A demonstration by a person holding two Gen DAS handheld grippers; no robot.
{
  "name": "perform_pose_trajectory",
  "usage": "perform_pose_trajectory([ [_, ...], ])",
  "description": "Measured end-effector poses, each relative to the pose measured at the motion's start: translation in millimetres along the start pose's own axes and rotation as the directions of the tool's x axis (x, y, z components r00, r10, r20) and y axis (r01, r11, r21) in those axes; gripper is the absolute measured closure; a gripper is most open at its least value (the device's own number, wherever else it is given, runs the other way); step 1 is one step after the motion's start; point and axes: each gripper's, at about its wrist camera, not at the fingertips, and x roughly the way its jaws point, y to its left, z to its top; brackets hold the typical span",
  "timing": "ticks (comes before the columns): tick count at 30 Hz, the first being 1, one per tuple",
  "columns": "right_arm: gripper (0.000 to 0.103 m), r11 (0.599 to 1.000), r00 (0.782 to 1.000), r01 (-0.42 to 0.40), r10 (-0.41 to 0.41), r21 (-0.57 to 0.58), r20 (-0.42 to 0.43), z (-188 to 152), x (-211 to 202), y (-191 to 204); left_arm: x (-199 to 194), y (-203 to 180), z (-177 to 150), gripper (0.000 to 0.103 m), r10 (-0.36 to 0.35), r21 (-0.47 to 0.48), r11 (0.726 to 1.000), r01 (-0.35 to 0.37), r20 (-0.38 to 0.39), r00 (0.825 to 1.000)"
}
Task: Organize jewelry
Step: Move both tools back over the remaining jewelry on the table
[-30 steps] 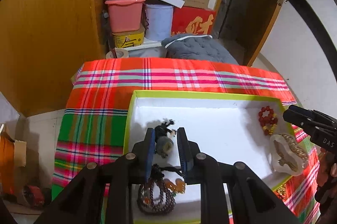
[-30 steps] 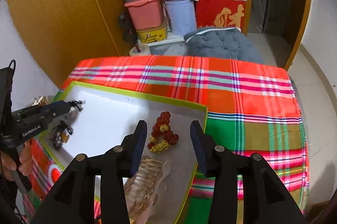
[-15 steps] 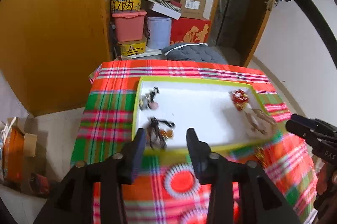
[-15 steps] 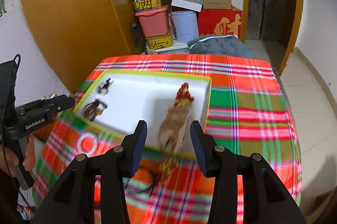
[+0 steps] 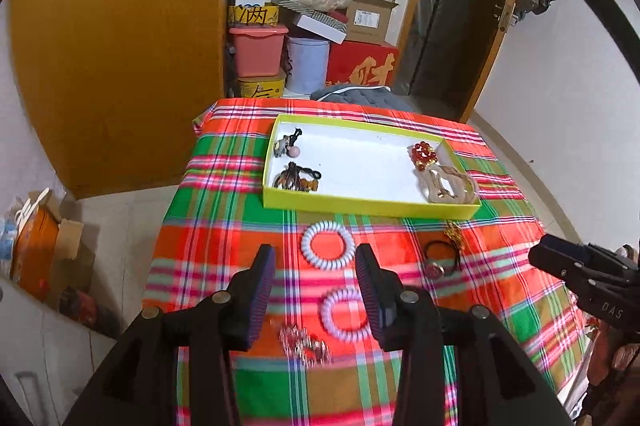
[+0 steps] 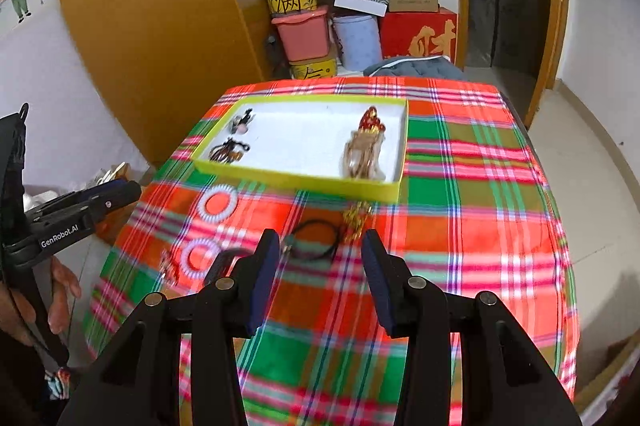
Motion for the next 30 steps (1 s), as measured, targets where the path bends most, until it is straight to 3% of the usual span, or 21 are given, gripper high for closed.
perform_pose_trajectory([
  [9, 0.059, 0.998, 0.998, -0.057, 0.057, 0.021, -0.029, -27, -13, 6, -19, 1, -34, 0.062, 0.029, -0.001, 1.000, -0.029, -0.015, 0.999],
  [15, 0.059, 0.998, 0.998, -0.042, 0.044, 0.046, -0.047, -38, -16, 0, -26, 0, -51, 0.062, 0.027, 0.001, 1.000, -0.027, -0.020, 0.999],
  [30, 0.064, 0.997, 0.996, -0.045, 0.049, 0.061, -0.081, -38, 4, -7, -18, 23, -58, 0.062, 0.042, -0.046, 0.998, -0.045, -0.046, 0.998],
])
